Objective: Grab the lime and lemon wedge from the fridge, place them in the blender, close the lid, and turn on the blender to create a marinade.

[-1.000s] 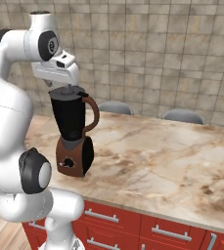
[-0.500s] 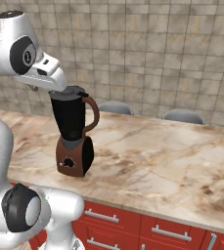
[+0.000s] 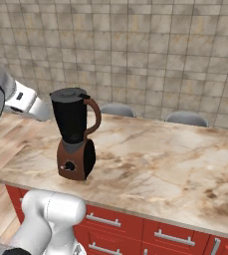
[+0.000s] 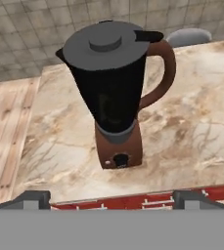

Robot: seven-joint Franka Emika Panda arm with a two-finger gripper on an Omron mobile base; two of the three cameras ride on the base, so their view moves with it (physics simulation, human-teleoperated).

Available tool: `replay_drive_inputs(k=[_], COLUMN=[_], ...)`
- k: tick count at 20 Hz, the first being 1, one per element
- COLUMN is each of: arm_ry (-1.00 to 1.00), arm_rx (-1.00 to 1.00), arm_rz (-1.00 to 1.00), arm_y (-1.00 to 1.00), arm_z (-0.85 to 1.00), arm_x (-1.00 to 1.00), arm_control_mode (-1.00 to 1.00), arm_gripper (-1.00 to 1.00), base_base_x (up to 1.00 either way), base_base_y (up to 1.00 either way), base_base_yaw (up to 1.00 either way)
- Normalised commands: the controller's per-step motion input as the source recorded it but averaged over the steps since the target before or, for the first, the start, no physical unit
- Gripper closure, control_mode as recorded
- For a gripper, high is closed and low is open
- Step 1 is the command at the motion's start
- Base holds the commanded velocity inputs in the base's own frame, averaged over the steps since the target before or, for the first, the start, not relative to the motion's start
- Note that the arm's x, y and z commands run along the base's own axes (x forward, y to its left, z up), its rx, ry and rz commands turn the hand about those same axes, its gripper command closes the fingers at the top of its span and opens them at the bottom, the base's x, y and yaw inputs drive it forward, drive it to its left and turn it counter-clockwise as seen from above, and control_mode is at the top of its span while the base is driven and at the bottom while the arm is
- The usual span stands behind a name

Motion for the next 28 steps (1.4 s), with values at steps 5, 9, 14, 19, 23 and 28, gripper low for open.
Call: replay_drive_inputs(k=[5, 9, 14, 19, 23, 28], arm_ry=[0.01, 0.16, 0.23, 0.26, 0.07, 0.19], arm_rx=[0.00, 0.00, 0.00, -0.13, -0.24, -0.18], arm_rz=[0.00, 0.00, 0.01, 0.06, 0.10, 0.09], arm_y=[0.09, 0.14, 0.20, 0.25, 0.26, 0.27], arm_z=[-0.17, -0.35, -0.33, -0.26, -0.52, -0.60], arm_x=[-0.52, -0.17, -0.02, 0.00, 0.00, 0.03], arm_control_mode=[-1.00, -1.00, -1.00, -1.00, -1.00, -1.00], arm_gripper=[-1.00, -1.00, -1.00, -1.00, -1.00, 1.00], base_base_x=[0.00, 0.00, 0.00, 0.00, 0.00, 0.00], base_base_y=[0.00, 0.00, 0.00, 0.00, 0.00, 0.00], base_base_yaw=[0.00, 0.00, 0.00, 0.00, 0.00, 0.00])
